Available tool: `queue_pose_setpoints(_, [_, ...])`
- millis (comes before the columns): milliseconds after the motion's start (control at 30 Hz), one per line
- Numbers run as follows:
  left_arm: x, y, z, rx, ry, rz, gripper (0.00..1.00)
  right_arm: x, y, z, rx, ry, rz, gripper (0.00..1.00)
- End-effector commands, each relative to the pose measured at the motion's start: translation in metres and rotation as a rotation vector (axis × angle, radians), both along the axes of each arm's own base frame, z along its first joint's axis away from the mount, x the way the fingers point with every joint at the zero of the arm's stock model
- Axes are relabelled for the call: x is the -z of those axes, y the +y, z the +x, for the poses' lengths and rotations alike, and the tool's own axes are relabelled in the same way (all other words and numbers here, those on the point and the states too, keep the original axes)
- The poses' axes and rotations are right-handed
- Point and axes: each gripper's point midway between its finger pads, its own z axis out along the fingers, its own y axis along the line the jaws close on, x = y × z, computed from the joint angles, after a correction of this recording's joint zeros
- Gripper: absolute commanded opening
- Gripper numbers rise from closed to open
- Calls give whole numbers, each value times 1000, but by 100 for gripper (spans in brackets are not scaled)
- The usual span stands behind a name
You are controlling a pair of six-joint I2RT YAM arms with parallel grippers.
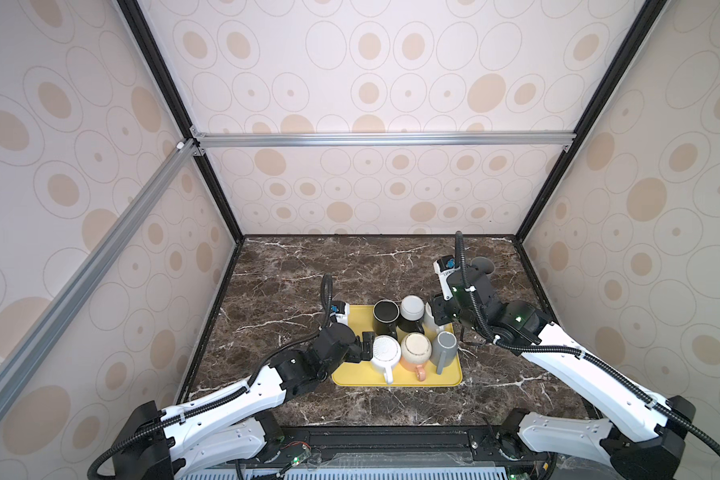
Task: Turn the mug right side up
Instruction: 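Move left gripper down to the upside-down white ribbed mug while right gripper moves over tray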
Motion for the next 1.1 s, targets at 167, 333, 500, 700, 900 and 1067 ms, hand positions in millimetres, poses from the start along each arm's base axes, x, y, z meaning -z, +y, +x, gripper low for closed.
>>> queue_pose_setpoints(167, [3,-21,-10,-37,86,57,100,6,-8,3,28,-15,-61,38])
queue_pose_setpoints(333, [15,-42,-28,12,130,111,100,7,-12,2,35,-20,-70,38])
queue_pose_setpoints(500, [21,-59,-47,61,171,110,97,6,-15,-3,33,-28,-55,37])
queue_pose_setpoints(700, [36,-71,-62,87,210,154,90,11,-17,-6,34,-32,-46,36])
queue_pose_setpoints(900, [51,-82,-68,113,232,173,80,11,-21,-10,34,-42,-39,35])
queue_pose_setpoints(1067, [63,-85,-68,120,235,199,79,10,-26,-12,38,-58,-37,35])
